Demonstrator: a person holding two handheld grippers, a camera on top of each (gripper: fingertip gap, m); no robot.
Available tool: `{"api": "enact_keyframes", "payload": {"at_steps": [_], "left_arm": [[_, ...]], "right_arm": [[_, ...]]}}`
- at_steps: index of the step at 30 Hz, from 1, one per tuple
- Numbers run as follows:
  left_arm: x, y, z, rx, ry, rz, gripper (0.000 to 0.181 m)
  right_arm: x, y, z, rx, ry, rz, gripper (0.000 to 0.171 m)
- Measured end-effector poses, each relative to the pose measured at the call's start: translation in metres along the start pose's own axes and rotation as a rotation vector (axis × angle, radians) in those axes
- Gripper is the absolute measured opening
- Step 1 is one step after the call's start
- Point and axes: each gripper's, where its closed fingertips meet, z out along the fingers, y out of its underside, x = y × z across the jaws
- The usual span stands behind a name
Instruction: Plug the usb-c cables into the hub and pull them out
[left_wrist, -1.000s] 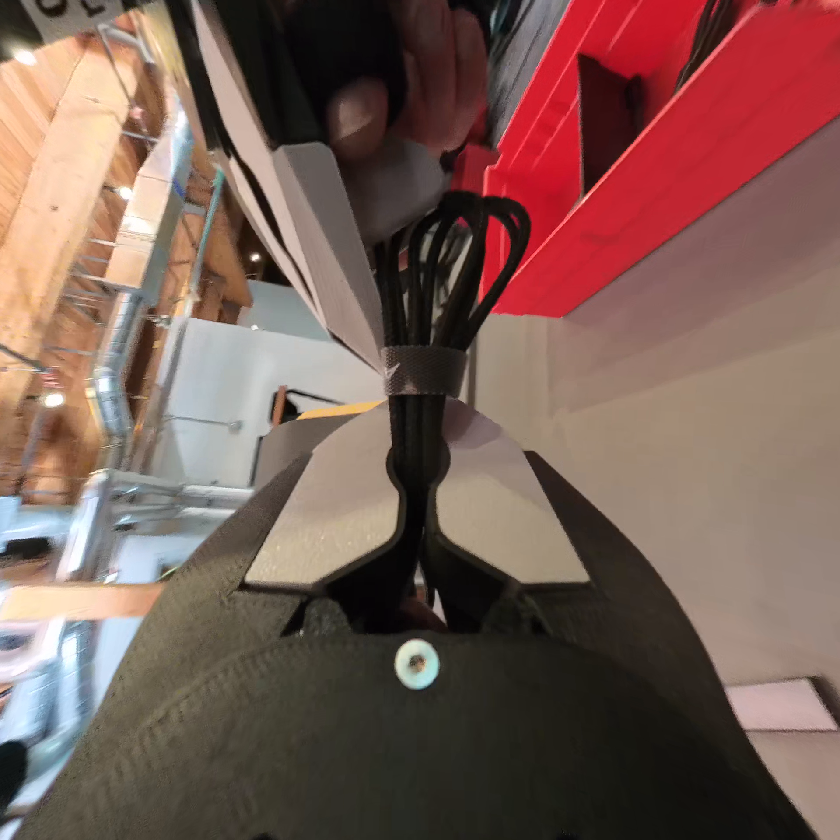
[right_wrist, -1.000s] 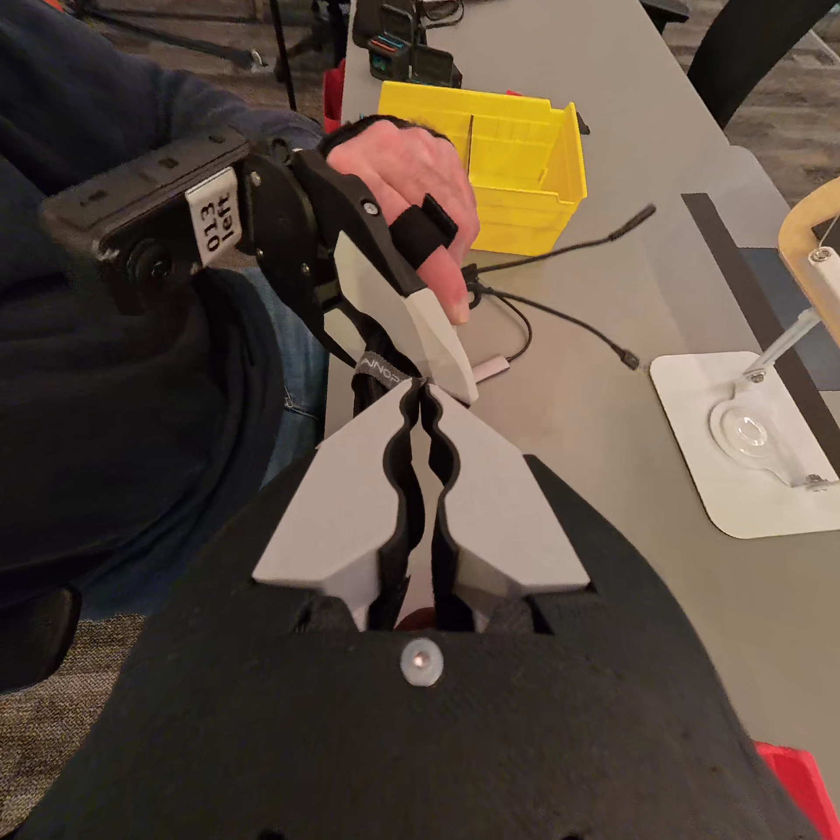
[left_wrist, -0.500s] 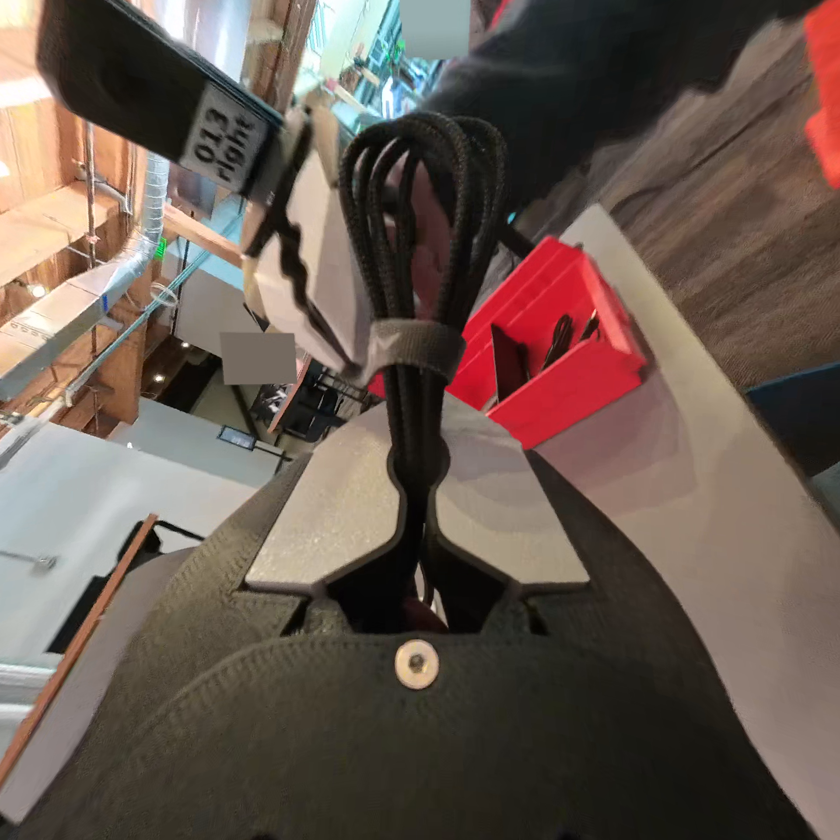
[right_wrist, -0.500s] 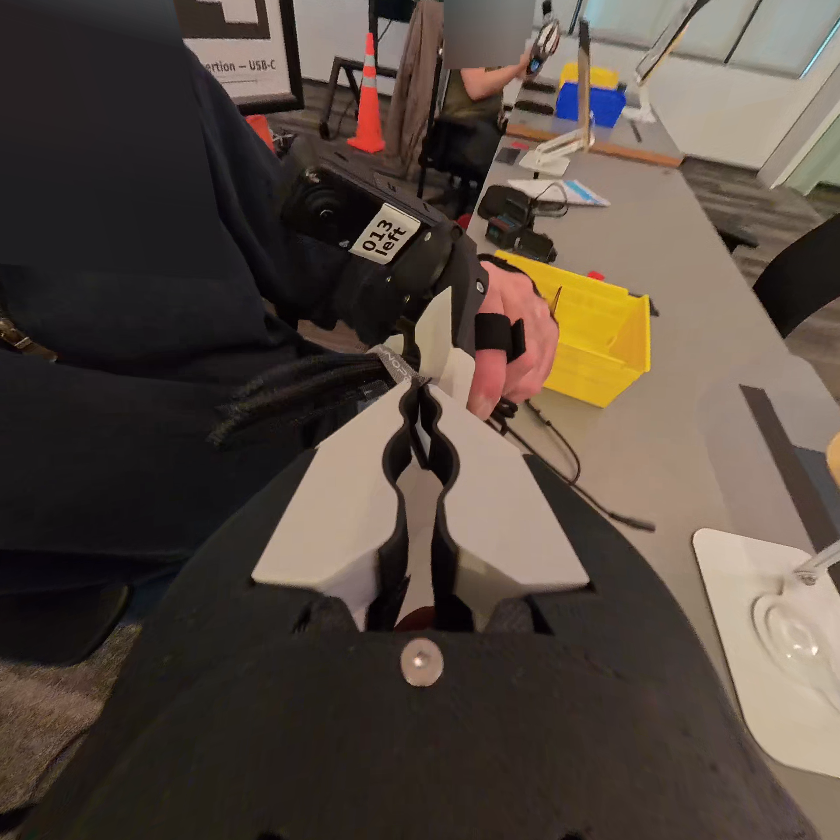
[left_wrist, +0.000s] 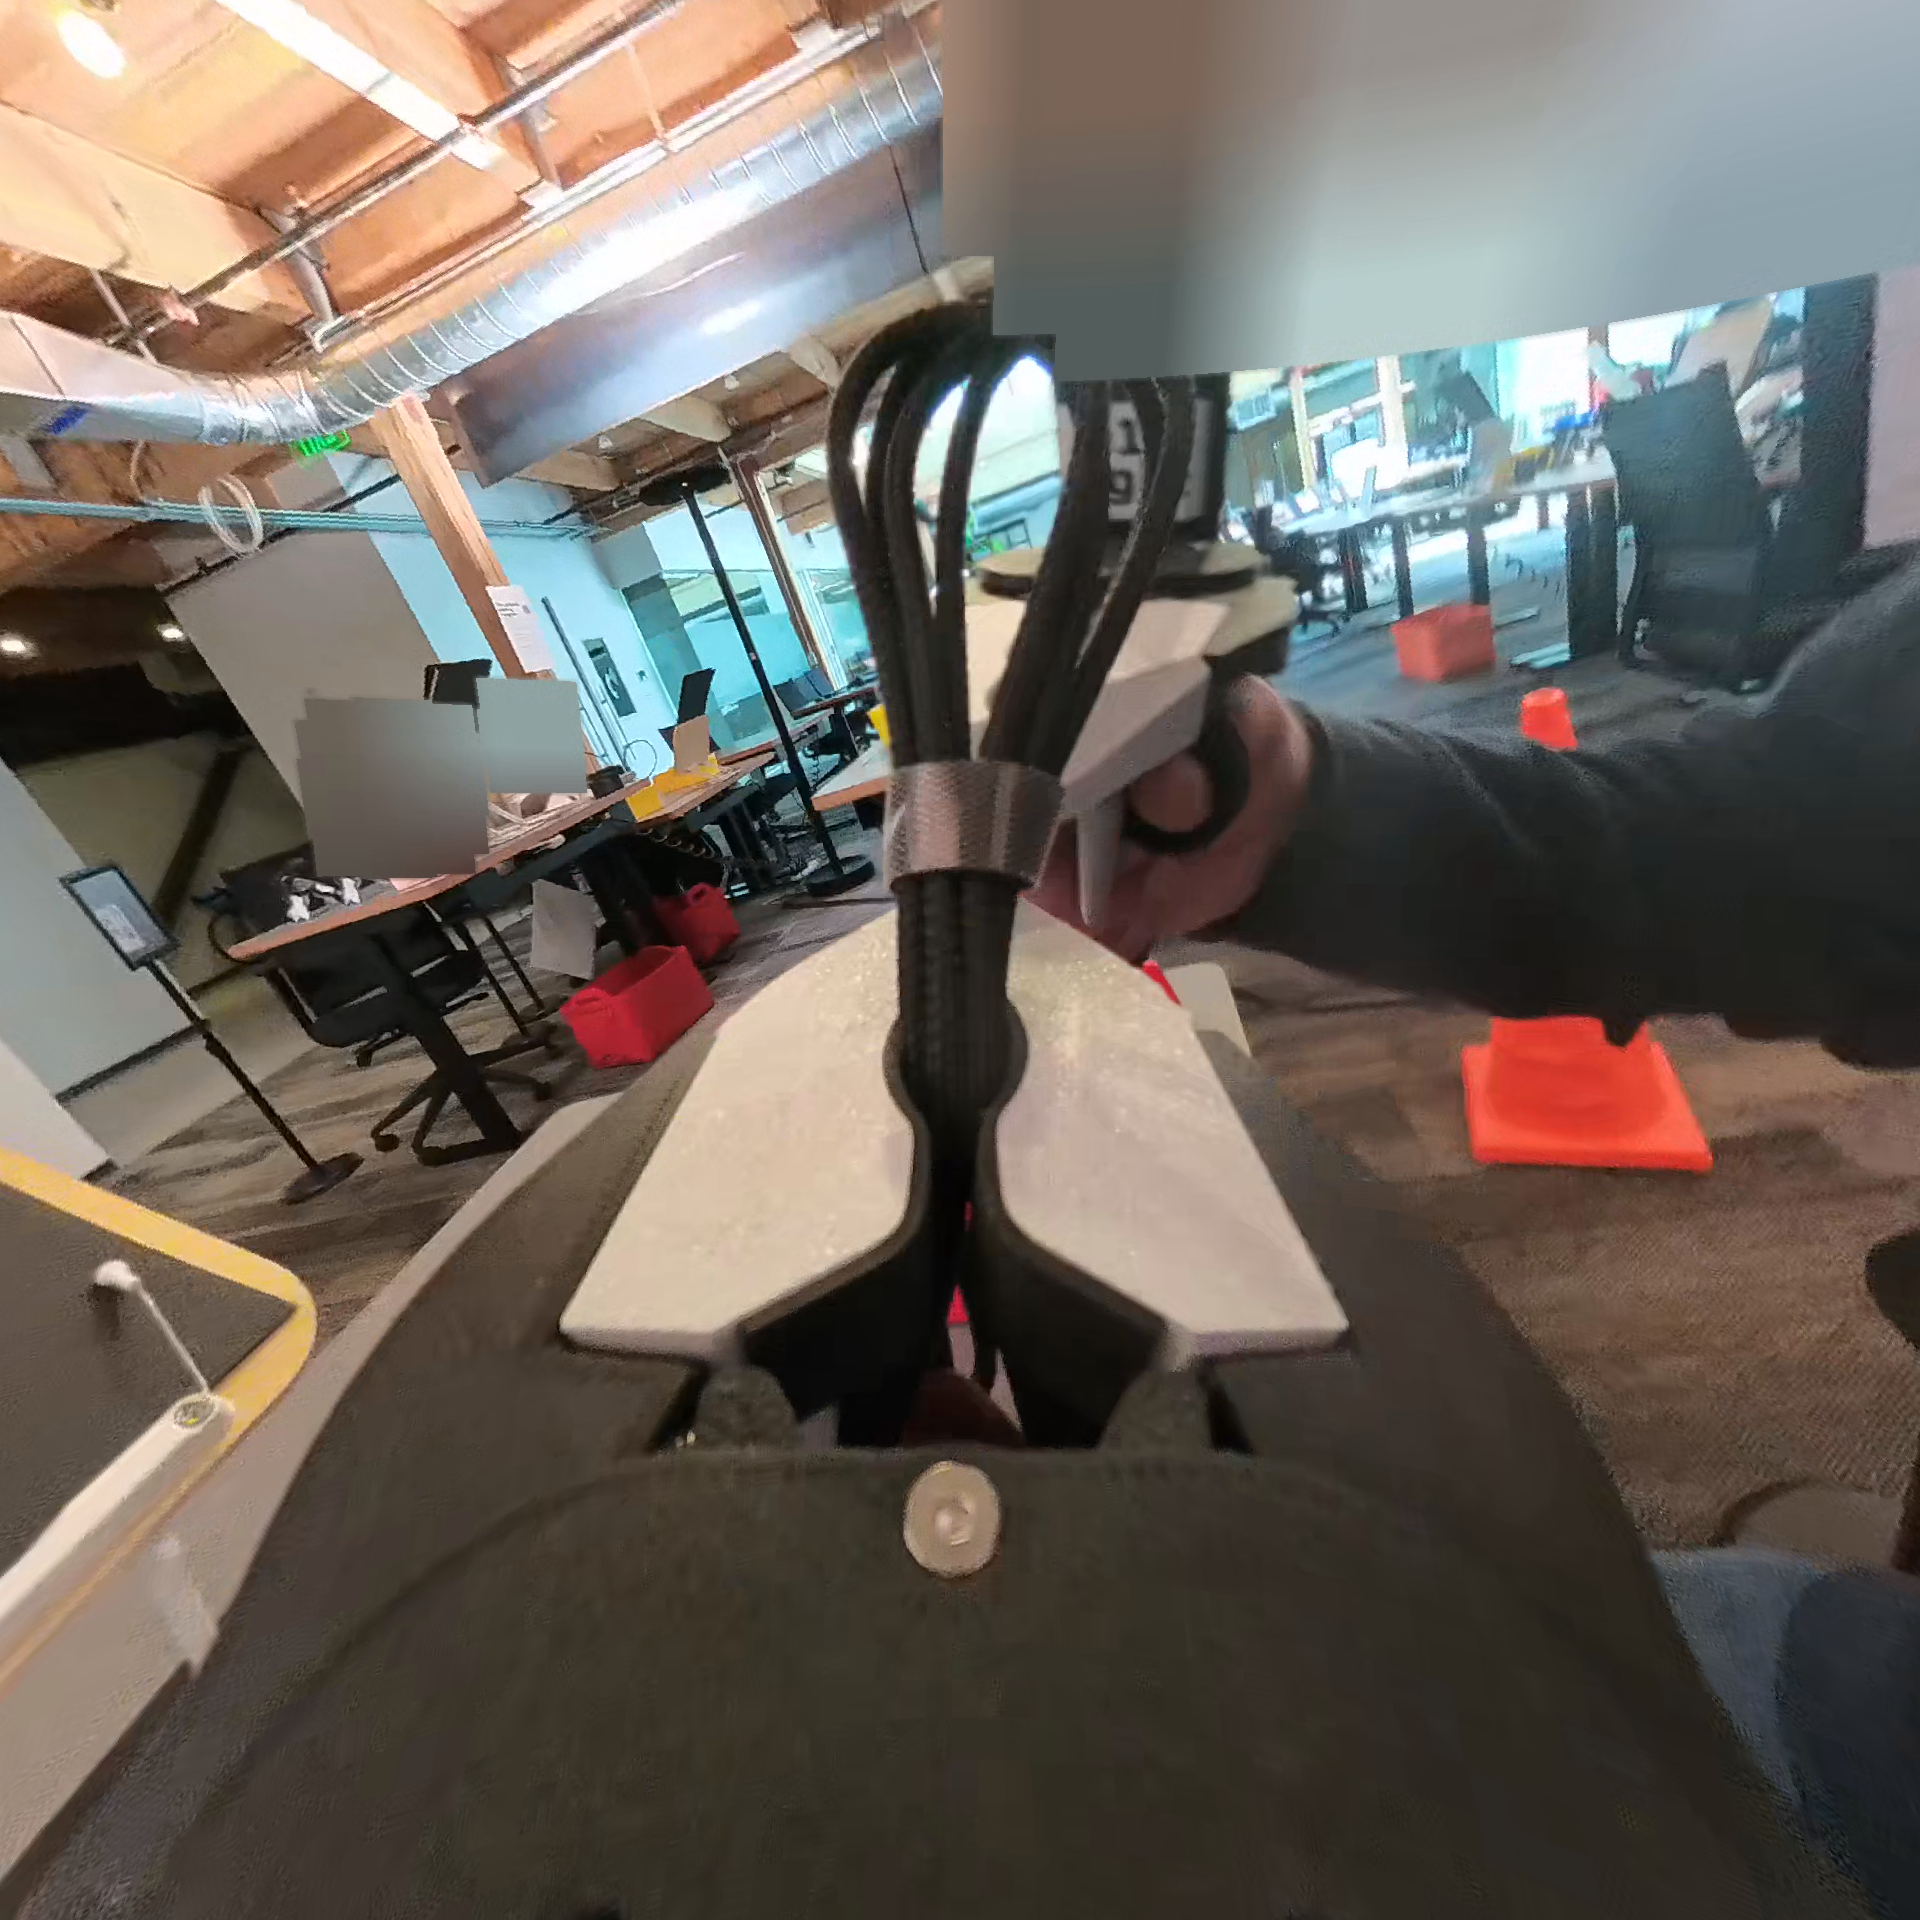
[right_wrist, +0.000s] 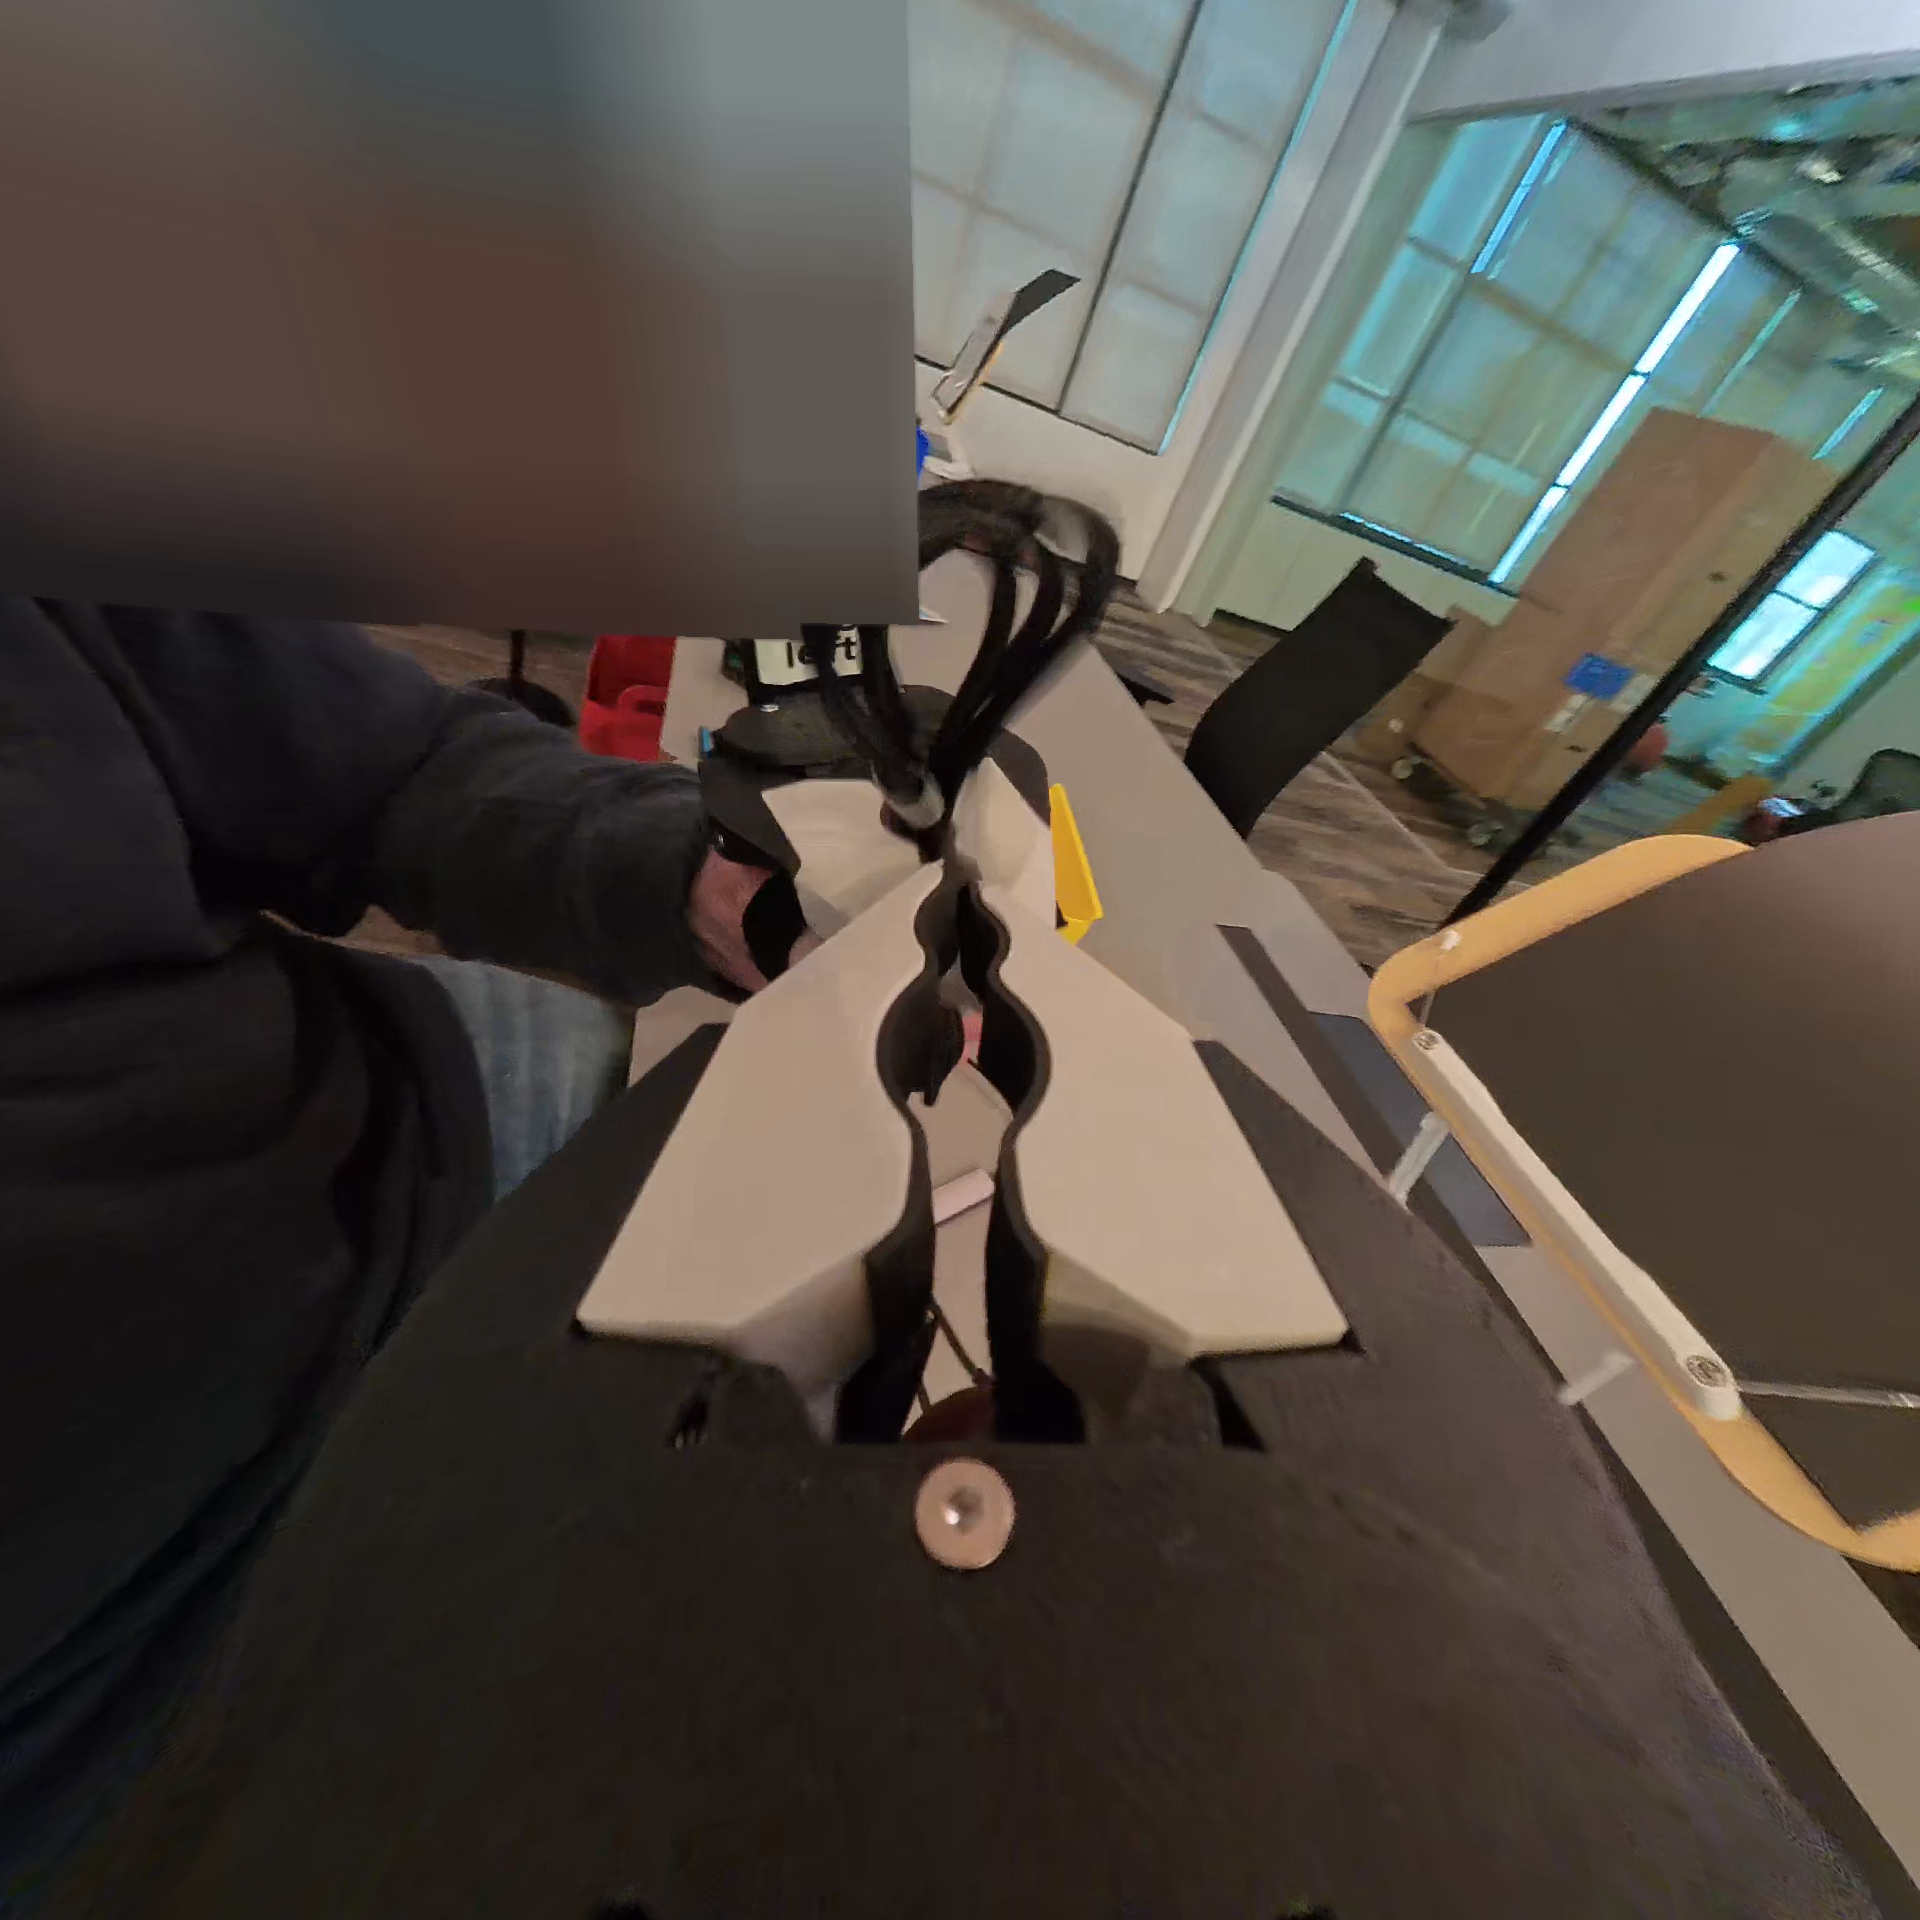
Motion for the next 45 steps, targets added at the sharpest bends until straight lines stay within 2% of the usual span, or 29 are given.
{"api": "enact_keyframes", "payload": {"at_steps": [1, 3, 4, 6, 8, 11, 12, 14, 17, 22, 27, 33, 38, 45], "left_arm": [[-0.004, -0.004, -0.001, 0.021, -0.022, -0.021, 0.001], [-0.032, -0.022, -0.016, 0.151, -0.090, -0.193, 0.000], [-0.042, -0.026, -0.023, 0.159, -0.114, -0.180, 0.000], [-0.046, -0.018, -0.021, 0.061, -0.146, -0.078, 0.000], [-0.043, -0.015, -0.017, 0.052, -0.118, -0.132, 0.000], [-0.032, -0.008, -0.013, 0.029, -0.030, -0.201, 0.000], [-0.029, -0.008, -0.013, 0.031, -0.006, -0.220, 0.000], [-0.013, -0.008, -0.013, 0.026, 0.128, -0.277, 0.000], [0.012, -0.008, -0.014, 0.018, 0.297, -0.333, 0.000], [0.038, -0.018, -0.024, 0.130, 0.489, -0.438, 0.000], [0.058, -0.017, -0.038, 0.232, 0.652, -0.525, 0.000], [0.074, -0.017, -0.045, 0.306, 0.788, -0.563, 0.000], [0.079, -0.018, -0.048, 0.331, 0.840, -0.571, 0.000], [0.086, -0.013, -0.051, 0.343, 0.886, -0.580, 0.000]], "right_arm": [[0.002, -0.001, -0.002, 0.010, 0.030, 0.003, 0.000], [0.008, 0.005, -0.007, -0.003, 0.085, 0.037, 0.000], [0.012, 0.008, -0.007, 0.000, 0.117, 0.051, 0.000], [0.008, 0.008, -0.003, 0.002, 0.118, 0.044, 0.000], [0.011, -0.001, -0.002, 0.007, 0.164, -0.022, 0.000], [0.026, -0.015, -0.002, -0.035, 0.295, -0.242, 0.000], [0.028, -0.015, 0.001, -0.065, 0.295, -0.273, 0.008], [0.030, -0.010, 0.008, -0.112, 0.248, -0.312, 0.019], [0.032, -0.010, 0.014, -0.062, 0.144, -0.319, 0.017], [0.021, -0.023, 0.017, 0.082, -0.038, -0.303, 0.011], [-0.005, -0.015, 0.029, 0.088, -0.201, -0.294, 0.010], [-0.019, 0.001, 0.044, 0.093, -0.287, -0.213, 0.007], [-0.019, 0.000, 0.044, 0.160, -0.334, -0.153, 0.006], [-0.032, 0.007, 0.047, 0.151, -0.438, -0.158, 0.003]]}}
